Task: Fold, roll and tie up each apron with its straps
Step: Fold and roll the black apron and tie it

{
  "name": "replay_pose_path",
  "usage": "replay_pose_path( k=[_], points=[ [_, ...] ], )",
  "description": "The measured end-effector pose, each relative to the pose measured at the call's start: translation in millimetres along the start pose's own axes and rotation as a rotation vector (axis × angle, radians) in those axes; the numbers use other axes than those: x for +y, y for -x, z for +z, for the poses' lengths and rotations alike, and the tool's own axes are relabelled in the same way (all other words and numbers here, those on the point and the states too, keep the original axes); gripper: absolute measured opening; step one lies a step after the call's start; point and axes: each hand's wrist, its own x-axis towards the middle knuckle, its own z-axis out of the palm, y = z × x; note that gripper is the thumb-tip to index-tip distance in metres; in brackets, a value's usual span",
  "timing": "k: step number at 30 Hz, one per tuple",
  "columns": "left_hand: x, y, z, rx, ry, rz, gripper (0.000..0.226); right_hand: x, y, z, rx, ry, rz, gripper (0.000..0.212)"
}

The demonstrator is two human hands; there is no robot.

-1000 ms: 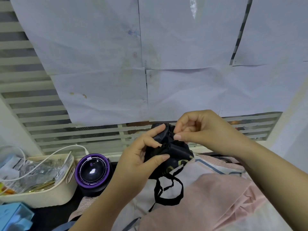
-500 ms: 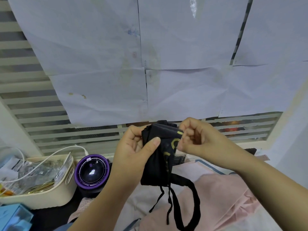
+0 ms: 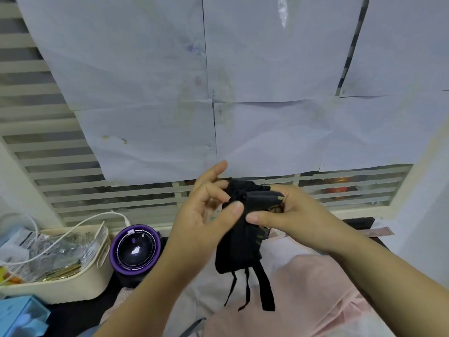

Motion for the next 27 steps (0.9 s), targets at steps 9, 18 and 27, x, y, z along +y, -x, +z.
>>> replay_pose_path(
  k=[9, 18, 27],
  points=[
    [13.6, -28.2, -21.4, -0.302, -0.315, -0.23, 0.013, -3.7, 2.1, -11.0, -0.046, 0.06, 0.009, 0.023],
    [21.3, -13.1, -5.2, 0.006, -0.753, 0.387, 0.012, -4.3, 4.6, -24.5, 0.054, 0.024, 0.019, 0.017],
    [14.1, -9.3, 6.3, -0.04, -0.27, -0.111, 0.026, -4.5, 9.3, -22.3, 0.088, -0.06, -0.006, 0.019]
  ],
)
